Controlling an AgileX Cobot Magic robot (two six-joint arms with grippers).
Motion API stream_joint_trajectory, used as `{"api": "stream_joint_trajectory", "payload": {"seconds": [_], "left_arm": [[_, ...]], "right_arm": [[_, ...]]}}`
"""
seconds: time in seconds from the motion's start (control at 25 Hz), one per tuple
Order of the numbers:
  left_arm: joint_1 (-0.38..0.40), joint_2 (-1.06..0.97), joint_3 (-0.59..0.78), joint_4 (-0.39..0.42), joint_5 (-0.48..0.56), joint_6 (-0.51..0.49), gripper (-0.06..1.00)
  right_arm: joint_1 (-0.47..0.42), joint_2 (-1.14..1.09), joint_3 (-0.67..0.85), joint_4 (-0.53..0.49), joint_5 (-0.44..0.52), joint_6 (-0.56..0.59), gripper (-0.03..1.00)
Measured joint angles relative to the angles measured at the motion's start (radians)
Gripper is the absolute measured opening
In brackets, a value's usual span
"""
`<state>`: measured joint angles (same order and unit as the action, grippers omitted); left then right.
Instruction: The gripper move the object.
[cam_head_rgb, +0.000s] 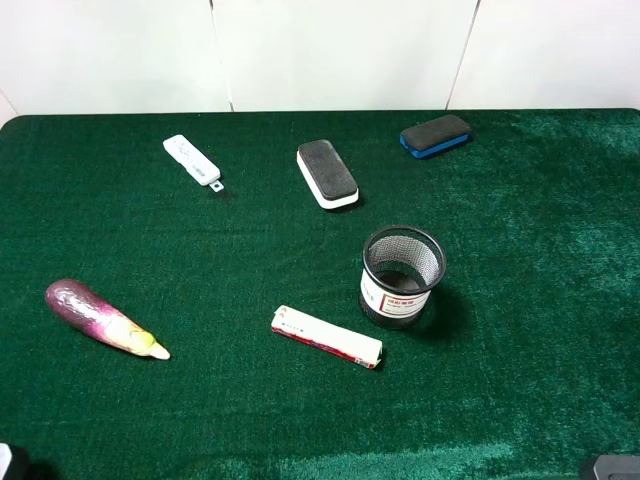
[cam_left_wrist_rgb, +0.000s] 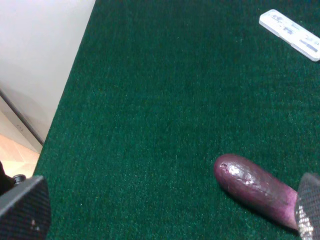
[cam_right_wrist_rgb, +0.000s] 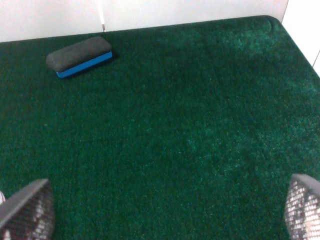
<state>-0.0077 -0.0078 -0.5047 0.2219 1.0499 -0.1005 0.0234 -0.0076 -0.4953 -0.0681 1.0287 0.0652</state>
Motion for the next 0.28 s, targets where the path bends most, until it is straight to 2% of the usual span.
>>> {"api": "stream_joint_trajectory", "payload": {"seconds": [0.28], "left_arm": [[0.000,0.000,0.000,0.000,0.000,0.000,0.99]], "right_arm": [[0.000,0.000,0.000,0.000,0.000,0.000,0.69]]}}
